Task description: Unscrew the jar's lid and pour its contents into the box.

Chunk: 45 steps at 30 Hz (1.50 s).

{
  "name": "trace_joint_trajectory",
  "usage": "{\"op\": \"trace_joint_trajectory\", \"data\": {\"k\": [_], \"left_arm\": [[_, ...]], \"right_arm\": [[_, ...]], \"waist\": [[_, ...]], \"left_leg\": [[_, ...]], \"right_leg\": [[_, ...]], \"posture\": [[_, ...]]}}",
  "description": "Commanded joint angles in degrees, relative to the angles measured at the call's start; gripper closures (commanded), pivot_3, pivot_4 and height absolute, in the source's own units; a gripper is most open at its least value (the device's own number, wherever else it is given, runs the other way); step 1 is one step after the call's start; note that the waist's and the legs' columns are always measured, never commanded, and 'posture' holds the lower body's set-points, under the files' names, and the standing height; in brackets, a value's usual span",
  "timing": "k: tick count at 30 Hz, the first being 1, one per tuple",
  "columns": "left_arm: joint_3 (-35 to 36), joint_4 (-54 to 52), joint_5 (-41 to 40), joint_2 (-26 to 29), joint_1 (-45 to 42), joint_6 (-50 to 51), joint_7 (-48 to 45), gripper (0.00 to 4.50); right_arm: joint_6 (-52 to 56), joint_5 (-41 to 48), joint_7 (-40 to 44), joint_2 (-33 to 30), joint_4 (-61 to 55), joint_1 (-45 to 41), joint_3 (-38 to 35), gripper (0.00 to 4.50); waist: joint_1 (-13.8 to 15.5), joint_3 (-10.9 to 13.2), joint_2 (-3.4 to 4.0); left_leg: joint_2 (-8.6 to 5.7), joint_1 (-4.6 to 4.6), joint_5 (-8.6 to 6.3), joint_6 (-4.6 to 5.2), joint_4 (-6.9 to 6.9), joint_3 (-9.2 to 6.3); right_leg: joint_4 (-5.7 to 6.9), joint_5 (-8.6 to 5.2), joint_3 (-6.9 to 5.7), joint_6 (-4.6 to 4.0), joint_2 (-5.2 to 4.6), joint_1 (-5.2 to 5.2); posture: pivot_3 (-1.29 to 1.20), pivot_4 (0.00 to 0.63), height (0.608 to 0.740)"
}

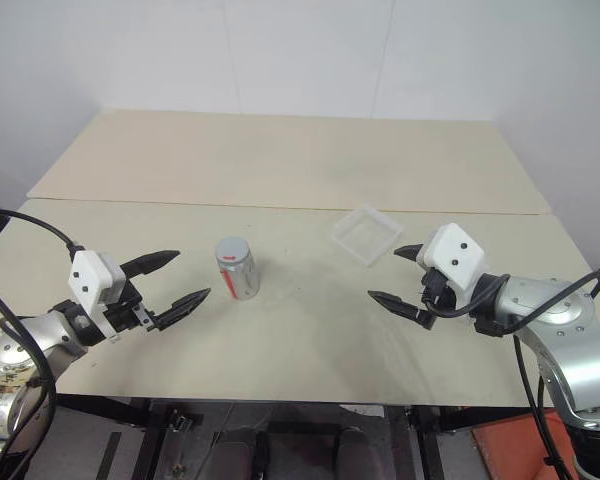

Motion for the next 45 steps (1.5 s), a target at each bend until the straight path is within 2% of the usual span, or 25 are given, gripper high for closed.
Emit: {"op": "trace_joint_trajectory", "data": {"k": [1, 23, 26, 31, 35, 45], "left_arm": [[0.55, -1.18, 0.42, -0.09, 0.10, -1.80, 0.40, 0.01], [-0.53, -2.03, 1.32, -0.87, 2.38, -2.30, 1.99, 0.01], [-2.33, -1.11, 3.62, -3.10, 2.76, -3.23, 4.15, 0.01], [-7.34, 0.27, 8.59, -12.68, 3.59, -8.10, 11.34, 0.01], [-10.41, 3.51, 13.42, -18.34, 3.42, -12.84, 15.80, 0.01], [-14.17, 11.78, 17.34, -22.91, 2.14, -19.33, 18.01, 0.01]], "right_arm": [[0.12, -0.08, -0.61, -0.60, -1.12, -0.46, -1.06, 0.00], [-1.87, -1.57, -0.33, -0.51, 0.13, -0.50, -1.03, 0.00], [-2.41, -2.52, -0.67, -0.25, 0.57, -0.43, -0.63, 0.00], [-3.53, -4.18, -1.42, 0.34, 0.46, -0.54, -0.06, 0.00], [-3.58, -4.87, -2.41, 0.92, 0.19, -1.44, 0.29, 0.00], [-3.31, -5.96, -3.73, 1.11, -1.14, -0.90, 0.53, 0.00]], "waist": [[0.00, 0.00, 0.00], [0.01, 0.00, 0.00], [0.03, 0.00, 0.00], [0.09, 0.00, 0.00], [0.11, -0.01, -0.02], [0.10, -0.01, -0.02]], "left_leg": [[0.00, 0.00, 0.00, 0.00, 0.00, 0.00], [0.00, 0.00, 0.00, 0.00, 0.00, 0.00], [-0.01, 0.01, 0.00, 0.00, 0.00, 0.00], [-0.03, 0.00, 0.00, 0.00, 0.01, -0.03], [-0.05, 0.00, 0.00, 0.00, 0.03, -0.06], [-0.06, -0.01, 0.00, 0.00, 0.03, -0.09]], "right_leg": [[0.00, 0.00, 0.00, 0.00, 0.00, 0.00], [0.00, 0.00, 0.00, 0.00, 0.00, 0.00], [-0.01, 0.00, 0.00, 0.00, 0.00, 0.02], [-0.03, 0.02, 0.00, 0.02, -0.01, 0.05], [-0.02, 0.03, -0.01, 0.03, -0.01, 0.06], [-0.02, 0.03, -0.01, 0.03, -0.01, 0.06]], "posture": [[0.00, 0.150, 0.740], [0.00, 0.150, 0.740], [0.00, 0.150, 0.740], [0.00, 0.150, 0.740], [0.00, 0.150, 0.740], [0.00, 0.150, 0.740]]}}
